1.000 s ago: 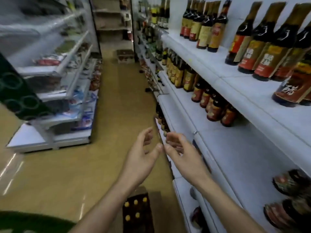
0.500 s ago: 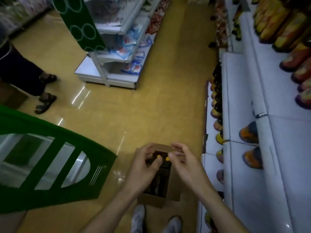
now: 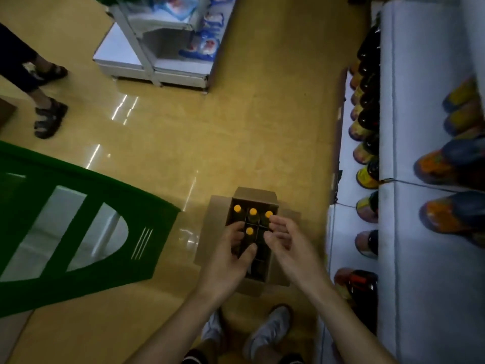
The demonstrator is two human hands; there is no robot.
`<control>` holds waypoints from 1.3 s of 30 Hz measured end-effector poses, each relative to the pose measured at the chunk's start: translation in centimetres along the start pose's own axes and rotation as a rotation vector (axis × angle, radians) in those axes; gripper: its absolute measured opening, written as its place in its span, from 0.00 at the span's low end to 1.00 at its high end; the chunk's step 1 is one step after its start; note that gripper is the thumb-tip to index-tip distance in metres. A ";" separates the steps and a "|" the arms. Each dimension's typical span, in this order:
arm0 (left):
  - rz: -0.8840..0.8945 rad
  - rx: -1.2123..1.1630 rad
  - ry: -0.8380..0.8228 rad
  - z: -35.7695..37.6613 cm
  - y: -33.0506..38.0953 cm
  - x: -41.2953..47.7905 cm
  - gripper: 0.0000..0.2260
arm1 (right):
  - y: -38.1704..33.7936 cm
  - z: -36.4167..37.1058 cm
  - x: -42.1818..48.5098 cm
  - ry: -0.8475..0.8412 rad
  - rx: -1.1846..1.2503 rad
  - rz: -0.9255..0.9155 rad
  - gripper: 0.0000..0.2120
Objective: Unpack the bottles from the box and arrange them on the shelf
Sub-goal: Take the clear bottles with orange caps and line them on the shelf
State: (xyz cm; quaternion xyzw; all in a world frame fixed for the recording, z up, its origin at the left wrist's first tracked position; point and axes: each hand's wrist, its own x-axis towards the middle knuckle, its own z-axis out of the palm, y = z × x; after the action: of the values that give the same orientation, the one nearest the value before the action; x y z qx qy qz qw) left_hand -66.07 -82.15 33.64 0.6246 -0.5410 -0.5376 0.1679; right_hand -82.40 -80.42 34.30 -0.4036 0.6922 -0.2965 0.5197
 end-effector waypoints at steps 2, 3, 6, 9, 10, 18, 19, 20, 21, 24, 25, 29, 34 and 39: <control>-0.010 -0.005 -0.038 0.8 -3.0 1.5 0.22 | 2.6 1.3 1.3 0.003 -0.009 0.022 0.19; -0.021 0.000 -0.061 1.3 -4.6 2.1 0.22 | 4.1 2.1 1.8 0.002 -0.011 0.041 0.18; -0.023 0.010 -0.091 2.5 -8.8 4.8 0.23 | 8.2 4.0 4.0 0.005 -0.025 0.073 0.18; -0.022 0.038 -0.113 3.9 -12.8 7.6 0.23 | 12.1 5.8 6.2 -0.004 -0.039 0.103 0.19; -0.023 0.042 -0.119 4.3 -14.0 8.5 0.23 | 13.4 6.3 7.0 -0.002 -0.043 0.106 0.20; -0.025 0.173 -0.178 7.4 -23.4 16.4 0.26 | 22.4 9.3 14.5 -0.034 -0.210 0.076 0.22; -0.026 0.198 -0.189 7.6 -24.3 17.3 0.26 | 23.4 9.7 15.5 -0.047 -0.240 0.071 0.22; -0.020 0.230 -0.204 7.9 -25.2 18.3 0.27 | 24.4 10.1 16.6 -0.062 -0.273 0.065 0.23; -0.015 0.257 -0.220 8.0 -25.6 19.1 0.28 | 25.0 10.3 17.5 -0.082 -0.302 0.066 0.23; -0.058 0.266 -0.309 8.5 -27.5 21.8 0.29 | 27.3 11.0 20.7 -0.142 -0.423 0.052 0.24; -0.097 0.246 -0.345 8.7 -28.1 22.8 0.31 | 28.0 11.2 21.8 -0.166 -0.470 0.049 0.25; -0.208 0.235 -0.467 9.5 -30.2 26.0 0.35 | 31.0 12.2 25.8 -0.271 -0.595 0.046 0.28; -0.159 0.289 -0.514 10.1 -32.3 28.9 0.34 | 34.2 13.8 29.2 -0.335 -0.639 -0.046 0.28; -0.088 0.344 -0.554 10.5 -33.8 29.2 0.37 | 35.8 14.4 30.1 -0.273 -0.643 -0.172 0.21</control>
State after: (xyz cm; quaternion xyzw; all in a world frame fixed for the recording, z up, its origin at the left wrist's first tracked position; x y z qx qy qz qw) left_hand -63.04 -91.13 -11.19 0.4965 -0.6213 -0.5948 -0.1170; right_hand -81.62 -88.50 -13.94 -0.6391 0.6378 -0.0498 0.4270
